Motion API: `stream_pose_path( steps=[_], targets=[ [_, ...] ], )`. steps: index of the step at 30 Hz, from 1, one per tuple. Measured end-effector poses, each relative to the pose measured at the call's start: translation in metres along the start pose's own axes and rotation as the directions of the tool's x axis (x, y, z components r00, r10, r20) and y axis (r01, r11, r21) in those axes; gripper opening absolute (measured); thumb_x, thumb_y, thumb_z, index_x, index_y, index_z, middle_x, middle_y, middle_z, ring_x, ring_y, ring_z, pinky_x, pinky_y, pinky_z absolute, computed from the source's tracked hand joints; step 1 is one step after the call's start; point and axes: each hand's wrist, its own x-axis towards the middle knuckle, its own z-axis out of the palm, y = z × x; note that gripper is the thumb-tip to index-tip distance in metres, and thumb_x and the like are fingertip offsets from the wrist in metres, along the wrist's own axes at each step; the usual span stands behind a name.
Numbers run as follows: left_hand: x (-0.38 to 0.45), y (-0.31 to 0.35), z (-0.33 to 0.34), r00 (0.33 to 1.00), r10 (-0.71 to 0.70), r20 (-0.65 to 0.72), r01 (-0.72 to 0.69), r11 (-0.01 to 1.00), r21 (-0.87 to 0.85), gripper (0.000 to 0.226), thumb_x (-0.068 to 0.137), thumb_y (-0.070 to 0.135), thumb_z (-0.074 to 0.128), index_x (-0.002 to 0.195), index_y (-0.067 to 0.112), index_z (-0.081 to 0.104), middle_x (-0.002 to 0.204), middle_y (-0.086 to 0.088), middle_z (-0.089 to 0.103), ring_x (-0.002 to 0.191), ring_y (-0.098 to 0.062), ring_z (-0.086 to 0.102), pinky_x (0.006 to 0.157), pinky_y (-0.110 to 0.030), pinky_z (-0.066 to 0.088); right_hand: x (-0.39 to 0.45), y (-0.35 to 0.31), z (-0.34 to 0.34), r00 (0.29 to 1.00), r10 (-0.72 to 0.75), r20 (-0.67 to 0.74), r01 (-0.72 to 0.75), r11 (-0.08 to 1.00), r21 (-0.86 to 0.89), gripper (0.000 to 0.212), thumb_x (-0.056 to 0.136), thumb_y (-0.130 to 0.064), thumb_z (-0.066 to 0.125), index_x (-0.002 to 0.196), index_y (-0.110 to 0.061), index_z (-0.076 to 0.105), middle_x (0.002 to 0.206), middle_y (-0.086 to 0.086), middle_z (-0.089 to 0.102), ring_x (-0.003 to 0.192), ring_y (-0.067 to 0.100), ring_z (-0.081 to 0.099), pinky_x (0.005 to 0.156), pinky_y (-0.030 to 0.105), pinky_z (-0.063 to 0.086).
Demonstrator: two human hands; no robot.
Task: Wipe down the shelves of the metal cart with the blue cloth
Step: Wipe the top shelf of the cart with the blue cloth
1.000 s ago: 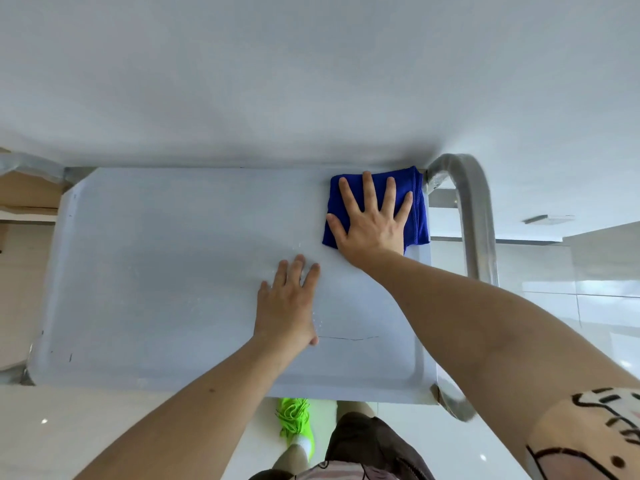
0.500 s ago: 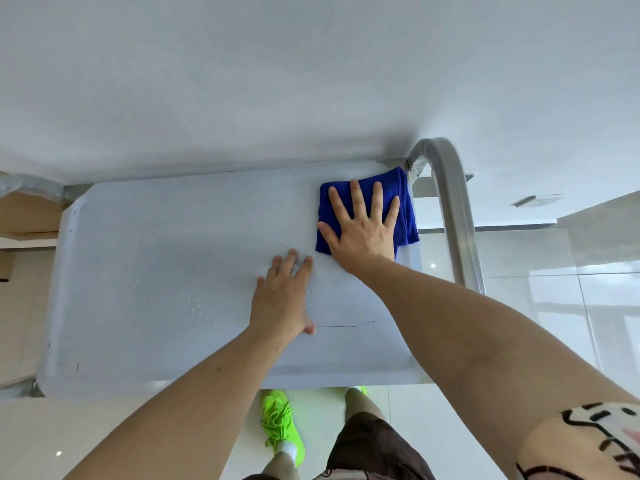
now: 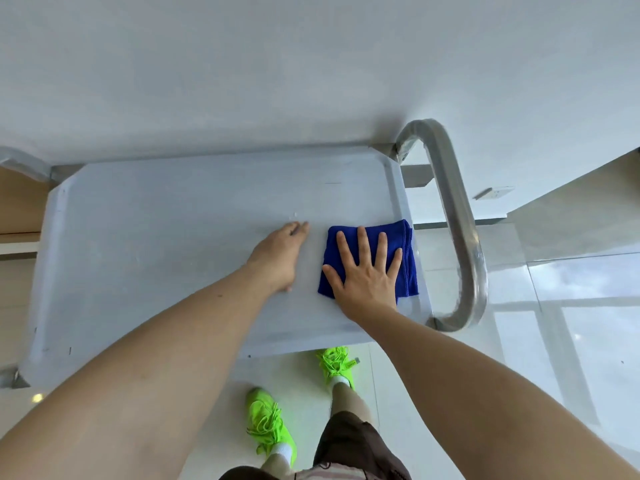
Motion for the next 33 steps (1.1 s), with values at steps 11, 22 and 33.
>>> stream_pose_path(
  steps=[11,22,33],
  targets=[
    [-0.017,-0.029,0.025,0.953,-0.036,-0.302,0.076,0.989,0.124,0.106,0.056,0.038,0.093,0.141,0.015,0.035,0.153,-0.012,0.030,0.141,-0.036,0.022,0.108,-0.046,0.037,-0.102,-0.065,0.028,0.996,0.052,0.070,-0.054,0.998,0.019,0.070,0.093,-0.076,-0.004,0.151,-0.044,-0.026,0.165,-0.001,-0.020,0.143,0.033,-0.039,0.113,0.061,-0.025],
    [-0.010,-0.083,0.025,0.961,-0.202,-0.191,0.217,0.975,0.058,0.083,0.080,0.075,0.049,0.150,0.049,0.013,0.165,0.010,0.003,0.148,-0.039,0.007,0.108,-0.061,0.023,-0.103,-0.082,0.016,0.966,-0.229,0.122,0.231,0.973,-0.007,0.061,0.101,-0.068,0.018,0.157,-0.045,0.019,0.167,-0.002,0.022,0.152,0.045,0.010,0.118,0.067,-0.001],
    [0.002,-0.106,0.008,0.967,-0.096,-0.237,0.133,0.980,0.145,0.071,0.086,0.040,0.067,0.145,0.046,0.028,0.157,0.013,0.030,0.127,-0.027,0.036,0.103,-0.057,0.031,-0.058,-0.086,0.024,0.965,-0.251,0.073,0.253,0.967,-0.012,0.067,0.098,-0.071,0.027,0.158,-0.044,0.014,0.168,0.002,0.016,0.152,0.047,0.002,0.116,0.073,0.002]
  ],
)
